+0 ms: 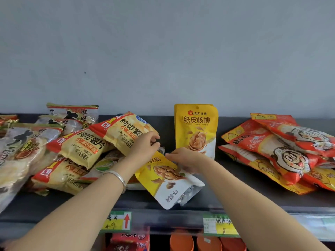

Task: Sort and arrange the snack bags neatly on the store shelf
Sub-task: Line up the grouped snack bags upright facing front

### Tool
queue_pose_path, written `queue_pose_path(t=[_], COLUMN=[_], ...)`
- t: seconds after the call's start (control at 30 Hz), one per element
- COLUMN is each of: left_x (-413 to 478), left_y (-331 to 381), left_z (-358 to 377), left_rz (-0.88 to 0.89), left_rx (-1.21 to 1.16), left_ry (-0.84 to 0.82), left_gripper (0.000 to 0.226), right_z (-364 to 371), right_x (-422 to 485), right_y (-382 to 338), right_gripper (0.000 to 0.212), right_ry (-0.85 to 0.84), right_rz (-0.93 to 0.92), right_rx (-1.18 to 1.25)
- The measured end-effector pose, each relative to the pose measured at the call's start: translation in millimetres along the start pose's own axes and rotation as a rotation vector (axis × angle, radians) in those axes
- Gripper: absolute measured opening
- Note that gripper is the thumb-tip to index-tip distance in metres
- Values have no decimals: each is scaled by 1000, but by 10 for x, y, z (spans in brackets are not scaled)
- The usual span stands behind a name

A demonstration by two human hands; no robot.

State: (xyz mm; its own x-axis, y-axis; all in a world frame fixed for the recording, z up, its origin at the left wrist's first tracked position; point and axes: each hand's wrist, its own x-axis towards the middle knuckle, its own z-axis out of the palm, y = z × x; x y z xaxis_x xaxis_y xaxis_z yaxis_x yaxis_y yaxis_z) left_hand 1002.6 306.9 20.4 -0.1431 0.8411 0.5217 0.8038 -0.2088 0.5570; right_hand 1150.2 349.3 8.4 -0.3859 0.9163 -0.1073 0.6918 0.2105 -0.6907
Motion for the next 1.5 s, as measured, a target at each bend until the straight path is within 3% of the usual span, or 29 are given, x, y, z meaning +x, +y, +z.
queue_pose_path(t=[0.13, 0.33, 0.43, 0.5, 0.6, 0.7, 0.77, 1.0, 1.13, 1.27, 1.37, 1.5], left_x=[-124, -101, -75, -74, -166, -282, -301, -163, -105, -96, -145, -170], left_y=[-75, -98, -32, 81, 267, 382, 454, 527, 449, 419, 385, 184], left_z=[-8, -42, -24, 15, 109, 237, 323, 362, 296, 202, 94, -159], left_rz=[97, 128, 106, 9, -196, -121, -71, 1, -23, -39, -4, 49], left_rx=[12, -17, -214, -481, -836, -699, -631, -482, -411, -328, -243, -18], left_ry=[-50, -66, -21, -41, -293, -565, -595, -494, -395, -304, -173, 27], left_gripper=[27, 30, 42, 59, 69, 64, 66, 60, 56, 51, 44, 39], right_z=[54, -256, -410, -452, -478, -503, -543, -686, -671, -510, -309, 7], right_x=[-70, -385, -549, -663, -746, -694, -600, -321, -306, -424, -395, -227], right_y=[-149, -170, -16, 63, 126, 198, 272, 385, 322, 191, 49, -235], right_gripper=[33, 39, 30, 19, 11, 24, 32, 43, 56, 38, 30, 29], right_ry=[168, 421, 625, 758, 902, 868, 853, 873, 1012, 1218, 1131, 837], right_rz=[66, 90, 21, -37, -118, -96, -56, 12, 12, -135, -345, -457], right_rx=[6, 238, 404, 495, 665, 715, 747, 776, 502, 237, 171, 175])
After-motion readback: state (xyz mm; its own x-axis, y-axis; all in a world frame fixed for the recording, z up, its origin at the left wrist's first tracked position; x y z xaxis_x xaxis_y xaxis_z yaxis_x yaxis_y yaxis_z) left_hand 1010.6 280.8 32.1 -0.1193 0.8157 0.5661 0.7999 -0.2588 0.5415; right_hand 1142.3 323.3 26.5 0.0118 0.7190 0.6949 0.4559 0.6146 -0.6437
